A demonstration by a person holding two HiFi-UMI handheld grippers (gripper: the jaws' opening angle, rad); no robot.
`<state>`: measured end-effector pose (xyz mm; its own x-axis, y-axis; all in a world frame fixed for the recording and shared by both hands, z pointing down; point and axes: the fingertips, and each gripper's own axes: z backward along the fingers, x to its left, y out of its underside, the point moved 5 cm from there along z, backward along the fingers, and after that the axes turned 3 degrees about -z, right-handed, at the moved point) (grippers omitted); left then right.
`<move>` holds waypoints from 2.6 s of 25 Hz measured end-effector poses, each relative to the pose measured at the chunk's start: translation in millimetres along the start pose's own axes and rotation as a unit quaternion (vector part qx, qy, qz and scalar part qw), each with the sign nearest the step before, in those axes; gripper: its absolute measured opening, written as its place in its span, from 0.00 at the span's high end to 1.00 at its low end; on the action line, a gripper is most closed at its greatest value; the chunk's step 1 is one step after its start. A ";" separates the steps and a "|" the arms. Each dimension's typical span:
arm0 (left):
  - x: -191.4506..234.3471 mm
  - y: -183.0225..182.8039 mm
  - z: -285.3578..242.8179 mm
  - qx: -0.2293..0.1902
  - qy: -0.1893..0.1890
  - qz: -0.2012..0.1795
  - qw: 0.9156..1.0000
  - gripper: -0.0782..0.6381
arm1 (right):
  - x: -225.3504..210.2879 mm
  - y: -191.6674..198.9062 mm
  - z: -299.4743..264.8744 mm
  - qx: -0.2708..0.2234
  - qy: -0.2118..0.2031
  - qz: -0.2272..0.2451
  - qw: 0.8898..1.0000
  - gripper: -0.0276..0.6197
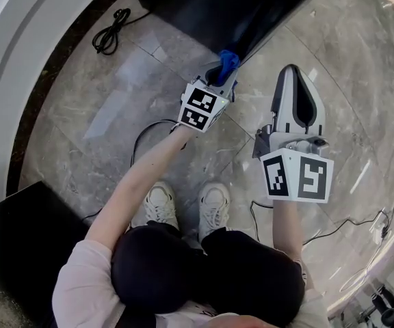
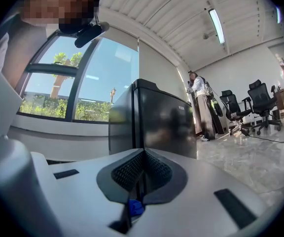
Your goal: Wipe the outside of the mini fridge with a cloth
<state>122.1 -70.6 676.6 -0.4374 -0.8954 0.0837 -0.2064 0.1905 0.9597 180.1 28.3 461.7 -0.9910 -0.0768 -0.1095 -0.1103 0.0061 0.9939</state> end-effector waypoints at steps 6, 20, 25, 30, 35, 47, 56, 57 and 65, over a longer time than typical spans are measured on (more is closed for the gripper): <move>-19.6 -16.0 10.3 -0.026 0.014 -0.008 1.000 0.81 | 5.2 -4.6 4.5 -0.008 -0.003 0.003 1.000 0.94; 59.1 -134.3 145.7 -0.198 -0.156 -0.029 0.967 0.81 | 56.4 9.9 -20.0 0.005 -0.060 -0.022 0.998 0.94; 58.2 -156.7 174.8 -0.230 -0.151 -0.042 0.960 0.81 | 71.7 16.3 -39.3 0.014 -0.074 -0.041 0.996 0.94; 69.7 -153.4 188.3 -0.213 -0.160 -0.032 0.963 0.81 | 82.1 -1.1 -61.5 0.007 -0.080 -0.031 0.996 0.94; 107.0 -189.7 196.9 -0.219 -0.186 -0.056 0.956 0.81 | 84.9 -25.4 -90.2 0.011 -0.091 0.000 0.996 0.94; 81.2 -541.4 309.3 -0.196 -0.230 0.013 0.953 0.81 | 143.8 -371.5 -96.4 0.093 -0.097 -0.026 0.991 0.94; 20.3 -836.5 436.5 -0.187 -0.265 0.026 0.946 0.81 | 177.7 -708.3 -52.1 0.055 -0.100 -0.012 0.993 0.94; 14.1 -847.9 445.5 -0.193 -0.266 0.019 0.944 0.81 | 178.5 -720.9 -46.5 0.044 -0.101 -0.007 0.994 0.94; -27.0 -875.4 479.7 -0.207 -0.281 -0.012 0.937 0.81 | 195.9 -759.7 -10.4 -0.010 -0.126 0.008 0.992 0.94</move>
<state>-105.3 -20.1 -294.5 -0.8530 -0.5215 0.0188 0.0848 -0.1031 0.9910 70.5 -1.7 -314.7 -0.9805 0.1740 -0.0908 -0.0949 -0.0150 0.9954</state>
